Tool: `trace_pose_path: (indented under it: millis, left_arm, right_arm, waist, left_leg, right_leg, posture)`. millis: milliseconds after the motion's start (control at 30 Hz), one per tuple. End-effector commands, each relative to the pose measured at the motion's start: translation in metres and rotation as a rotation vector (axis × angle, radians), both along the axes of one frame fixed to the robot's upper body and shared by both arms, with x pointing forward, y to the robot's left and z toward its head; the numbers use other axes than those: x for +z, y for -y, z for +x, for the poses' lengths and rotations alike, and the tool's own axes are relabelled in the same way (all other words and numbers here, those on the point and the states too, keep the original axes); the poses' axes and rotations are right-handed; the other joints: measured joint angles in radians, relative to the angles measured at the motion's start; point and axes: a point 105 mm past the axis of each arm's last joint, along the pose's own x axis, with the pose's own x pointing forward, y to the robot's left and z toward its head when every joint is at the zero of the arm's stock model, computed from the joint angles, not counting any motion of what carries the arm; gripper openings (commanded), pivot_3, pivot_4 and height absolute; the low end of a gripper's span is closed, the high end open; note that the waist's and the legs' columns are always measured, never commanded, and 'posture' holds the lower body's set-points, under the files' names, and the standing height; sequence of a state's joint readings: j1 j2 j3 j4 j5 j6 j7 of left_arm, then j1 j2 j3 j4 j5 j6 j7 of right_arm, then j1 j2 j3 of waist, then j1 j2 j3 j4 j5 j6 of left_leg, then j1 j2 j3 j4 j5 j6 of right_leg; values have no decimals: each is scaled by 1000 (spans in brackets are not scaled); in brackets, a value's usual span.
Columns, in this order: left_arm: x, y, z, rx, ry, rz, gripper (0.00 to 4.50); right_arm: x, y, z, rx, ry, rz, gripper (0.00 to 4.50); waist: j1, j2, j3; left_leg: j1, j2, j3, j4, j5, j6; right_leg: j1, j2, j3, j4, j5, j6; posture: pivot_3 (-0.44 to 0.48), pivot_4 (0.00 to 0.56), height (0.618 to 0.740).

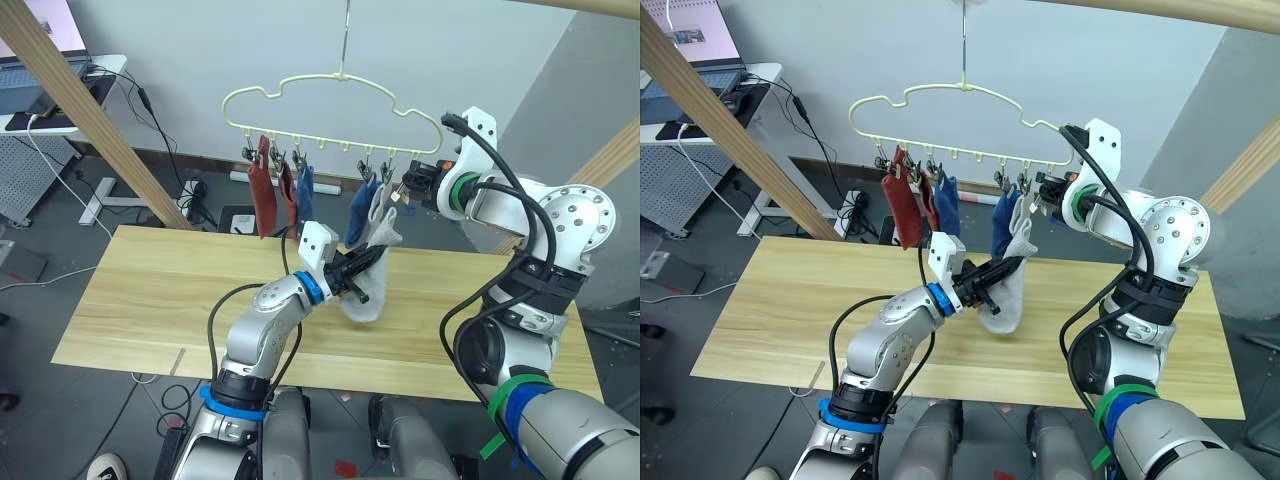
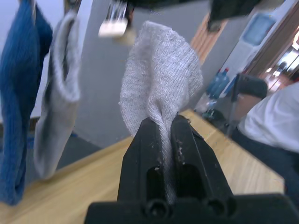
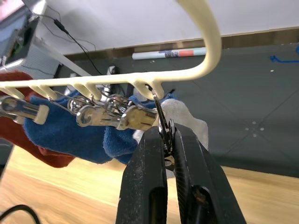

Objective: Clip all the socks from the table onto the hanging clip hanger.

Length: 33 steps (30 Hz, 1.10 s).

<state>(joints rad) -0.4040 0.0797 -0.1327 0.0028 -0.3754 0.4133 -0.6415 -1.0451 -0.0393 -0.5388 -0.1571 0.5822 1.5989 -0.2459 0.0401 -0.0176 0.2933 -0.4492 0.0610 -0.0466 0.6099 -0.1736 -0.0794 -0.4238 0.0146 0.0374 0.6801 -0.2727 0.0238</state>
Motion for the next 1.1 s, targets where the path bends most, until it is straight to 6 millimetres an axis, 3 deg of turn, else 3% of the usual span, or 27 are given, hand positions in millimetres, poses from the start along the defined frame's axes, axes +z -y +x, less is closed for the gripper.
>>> trace_pose_path:
  millis: [33, 467, 867, 1100]
  left_arm:
    - [8, 7, 1, -8, 58, 3, 37]
    - [21, 15, 26, 41, 81, -30, 37]
    - [37, 29, 31, 36, 135, -58, 37]
    - [33, 28, 27, 22, 129, -46, 0]
  right_arm:
    - [-6, 10, 0, -47, -33, 1, 0]
    - [-7, 11, -3, -47, -44, 2, 0]
    - [-10, 8, -5, -28, -63, 7, 0]
    - [-4, 10, -8, 0, -36, 27, 2348]
  waist:
    - [-2, 0, 0]
    - [-17, 0, 0]
    - [-17, 0, 0]
    - [-23, 0, 0]
  left_leg:
    - [0, 0, 0, 0, 0, 0]
    - [-1, 0, -1, 0, 0, 0]
    - [-1, 0, -1, 0, 0, 0]
    - [-2, 0, 0, 0, 0, 0]
  right_leg:
    - [0, 0, 0, 0, 0, 0]
    - [0, 0, 0, 0, 0, 0]
    - [0, 0, 0, -1, 0, 0]
    - [-2, 0, 0, 0, 0, 0]
  posture:
    - [73, 283, 740]
    - [62, 293, 740]
    - [71, 285, 740]
    - [77, 279, 740]
